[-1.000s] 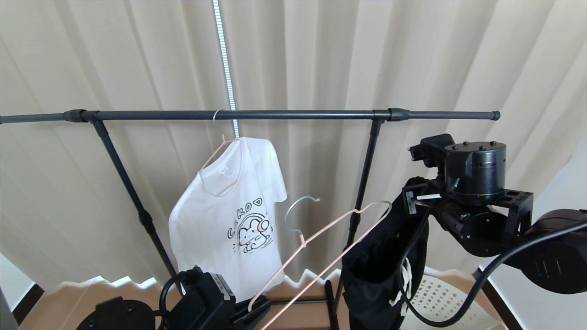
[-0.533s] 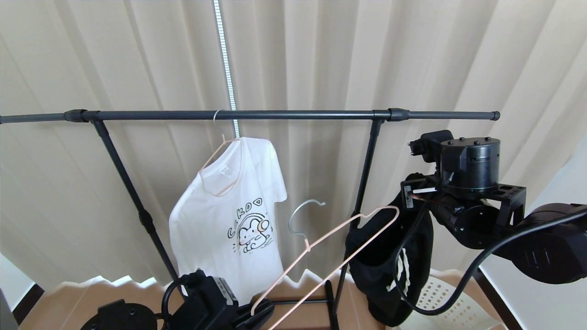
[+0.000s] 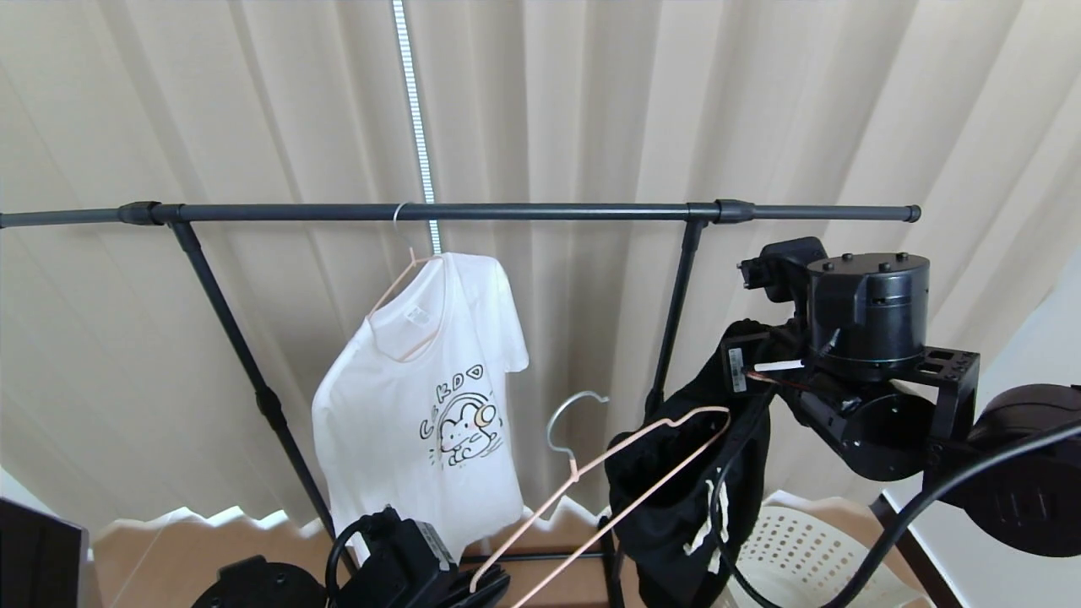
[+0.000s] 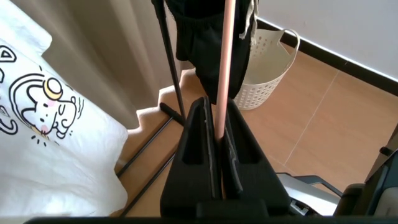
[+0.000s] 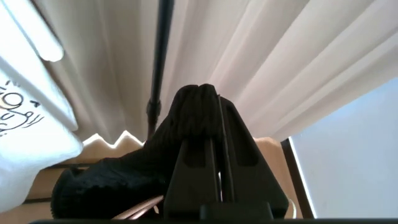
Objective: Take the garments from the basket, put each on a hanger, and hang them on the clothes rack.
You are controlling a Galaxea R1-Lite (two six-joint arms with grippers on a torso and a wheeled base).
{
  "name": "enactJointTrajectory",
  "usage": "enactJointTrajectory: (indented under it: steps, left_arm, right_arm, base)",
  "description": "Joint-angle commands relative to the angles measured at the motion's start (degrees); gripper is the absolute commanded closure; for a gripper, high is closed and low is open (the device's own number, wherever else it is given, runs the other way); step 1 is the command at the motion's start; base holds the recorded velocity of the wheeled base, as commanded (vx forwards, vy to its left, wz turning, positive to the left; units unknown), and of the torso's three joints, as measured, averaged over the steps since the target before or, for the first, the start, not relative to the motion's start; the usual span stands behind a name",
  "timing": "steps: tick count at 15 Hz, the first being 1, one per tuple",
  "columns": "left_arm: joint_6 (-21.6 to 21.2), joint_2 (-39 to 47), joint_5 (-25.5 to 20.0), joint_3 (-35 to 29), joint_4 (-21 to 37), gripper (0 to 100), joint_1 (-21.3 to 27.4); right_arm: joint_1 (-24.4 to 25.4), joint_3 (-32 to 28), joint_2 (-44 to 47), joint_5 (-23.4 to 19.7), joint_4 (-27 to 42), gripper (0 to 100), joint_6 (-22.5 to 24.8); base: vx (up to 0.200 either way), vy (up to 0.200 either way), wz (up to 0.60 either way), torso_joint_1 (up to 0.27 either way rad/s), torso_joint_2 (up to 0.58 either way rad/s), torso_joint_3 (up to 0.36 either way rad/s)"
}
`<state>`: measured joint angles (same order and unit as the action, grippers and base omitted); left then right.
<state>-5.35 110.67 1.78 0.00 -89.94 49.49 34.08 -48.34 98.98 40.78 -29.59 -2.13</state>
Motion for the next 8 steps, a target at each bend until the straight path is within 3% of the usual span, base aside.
enactJointTrajectory:
  steps: [1, 8]
  left_arm:
    - [0.0, 2.0, 0.4, 0.0, -0.1, 100, -0.1]
    - [-0.1, 0.3, 0.4, 0.0, -0.1, 100, -0.1]
  right_arm:
    - [2.7, 0.8, -2.5, 0.3, 1.4, 100, 0.0]
    - [6.2, 1.2, -1.3, 5.7, 2.6, 100, 0.0]
  base:
    - [0.0, 0.0, 0.0, 0.0, 0.0, 0.0]
    - [0.0, 0.0, 0.0, 0.0, 0.0, 0.0]
